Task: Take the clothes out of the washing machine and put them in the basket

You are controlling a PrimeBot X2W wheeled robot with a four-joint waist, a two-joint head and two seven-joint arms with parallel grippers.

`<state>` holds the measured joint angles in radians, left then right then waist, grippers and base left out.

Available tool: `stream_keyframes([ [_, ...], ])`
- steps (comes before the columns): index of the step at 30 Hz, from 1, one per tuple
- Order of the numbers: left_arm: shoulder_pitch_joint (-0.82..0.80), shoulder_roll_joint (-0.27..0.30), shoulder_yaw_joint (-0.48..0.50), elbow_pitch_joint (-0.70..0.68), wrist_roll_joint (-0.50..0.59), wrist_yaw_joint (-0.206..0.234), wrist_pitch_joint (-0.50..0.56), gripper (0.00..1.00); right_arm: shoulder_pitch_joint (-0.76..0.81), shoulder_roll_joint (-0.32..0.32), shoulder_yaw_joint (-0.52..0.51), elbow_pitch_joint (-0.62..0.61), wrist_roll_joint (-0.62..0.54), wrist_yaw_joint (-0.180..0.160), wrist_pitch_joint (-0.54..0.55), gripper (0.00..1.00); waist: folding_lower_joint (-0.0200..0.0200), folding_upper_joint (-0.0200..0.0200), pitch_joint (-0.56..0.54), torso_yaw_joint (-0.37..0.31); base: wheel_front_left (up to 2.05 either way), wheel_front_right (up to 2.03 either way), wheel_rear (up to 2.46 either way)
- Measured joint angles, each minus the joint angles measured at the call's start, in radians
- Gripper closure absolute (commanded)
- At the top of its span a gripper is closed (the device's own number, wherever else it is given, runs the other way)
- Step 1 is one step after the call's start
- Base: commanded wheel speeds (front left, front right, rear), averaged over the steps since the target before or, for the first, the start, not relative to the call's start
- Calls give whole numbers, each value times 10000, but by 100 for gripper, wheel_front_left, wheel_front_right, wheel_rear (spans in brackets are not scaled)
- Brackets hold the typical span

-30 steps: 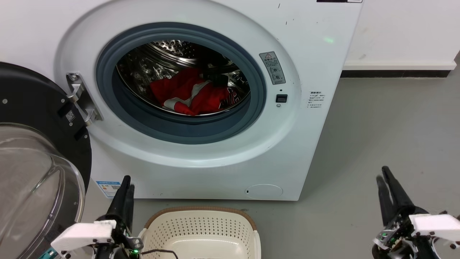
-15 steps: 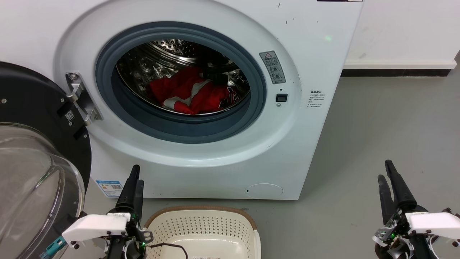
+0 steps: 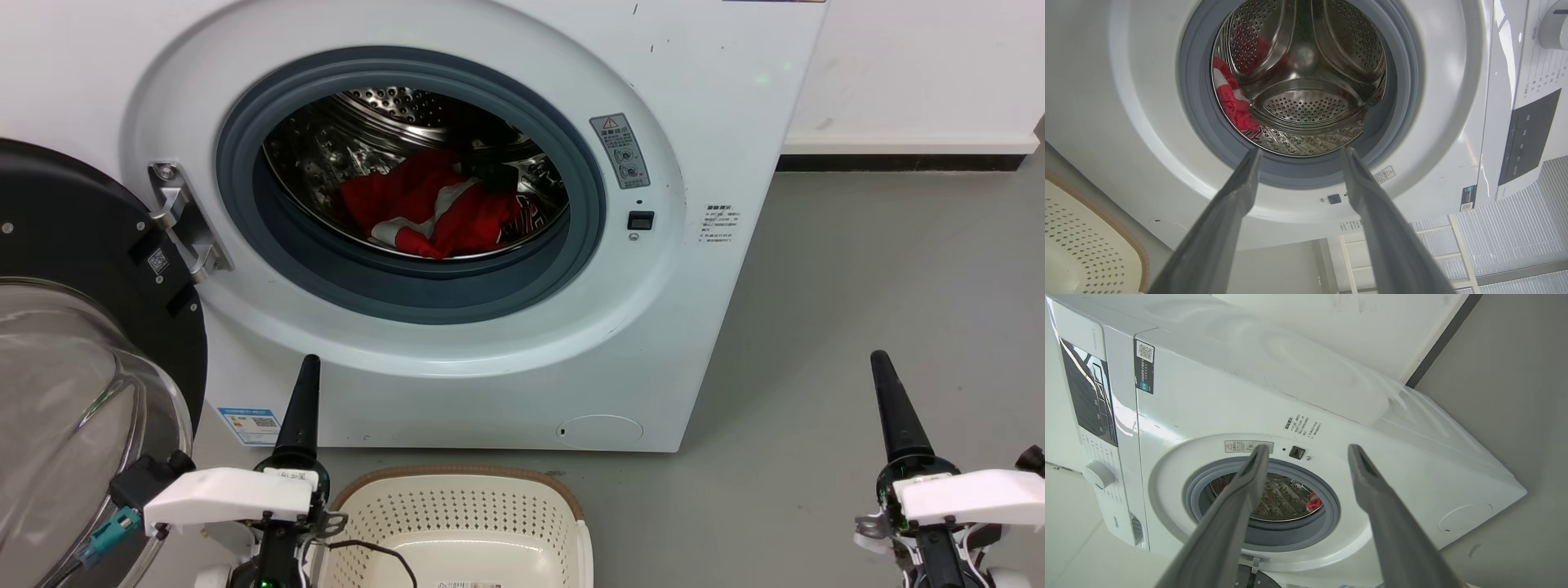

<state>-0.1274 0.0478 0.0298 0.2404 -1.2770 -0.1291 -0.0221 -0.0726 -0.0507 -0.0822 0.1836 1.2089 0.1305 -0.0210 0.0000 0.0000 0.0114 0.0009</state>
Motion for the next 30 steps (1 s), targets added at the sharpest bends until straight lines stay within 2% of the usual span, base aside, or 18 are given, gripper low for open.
stream_keyframes([
  [14, -179, 2, -330, -151, 2617, 13, -491, 0, 151, 4, 140, -493, -3285, 0, -493, 0, 0, 0, -4, 24, 0, 0, 0],
  [30, -303, 4, -713, -309, 5267, 249, -972, 0, 293, 4, 270, -573, -6155, 2, -976, 0, 0, 0, -11, 59, 0, 0, 0],
])
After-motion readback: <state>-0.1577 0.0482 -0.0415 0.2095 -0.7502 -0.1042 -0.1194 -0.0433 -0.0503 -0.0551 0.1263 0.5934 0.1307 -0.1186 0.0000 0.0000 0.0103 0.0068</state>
